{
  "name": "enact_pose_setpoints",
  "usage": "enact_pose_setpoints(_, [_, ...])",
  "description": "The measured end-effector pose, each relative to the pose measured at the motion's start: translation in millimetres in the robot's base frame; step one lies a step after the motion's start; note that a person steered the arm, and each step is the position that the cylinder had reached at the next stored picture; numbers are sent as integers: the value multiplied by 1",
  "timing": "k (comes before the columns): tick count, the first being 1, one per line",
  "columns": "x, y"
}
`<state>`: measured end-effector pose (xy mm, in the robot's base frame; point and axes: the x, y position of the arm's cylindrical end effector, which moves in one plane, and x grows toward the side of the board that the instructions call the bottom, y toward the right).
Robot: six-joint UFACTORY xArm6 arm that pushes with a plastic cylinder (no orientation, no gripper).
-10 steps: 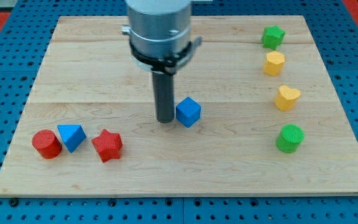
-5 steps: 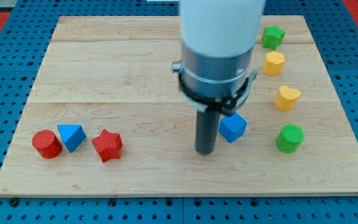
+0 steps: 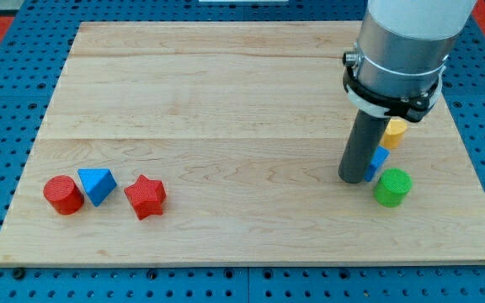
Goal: Slide blue cube below the yellow heart
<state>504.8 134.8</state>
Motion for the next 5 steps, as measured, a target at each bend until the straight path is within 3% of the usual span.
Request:
enact_pose_setpoints(2, [-7,-53])
enact_pose_setpoints(5, [-17,-8])
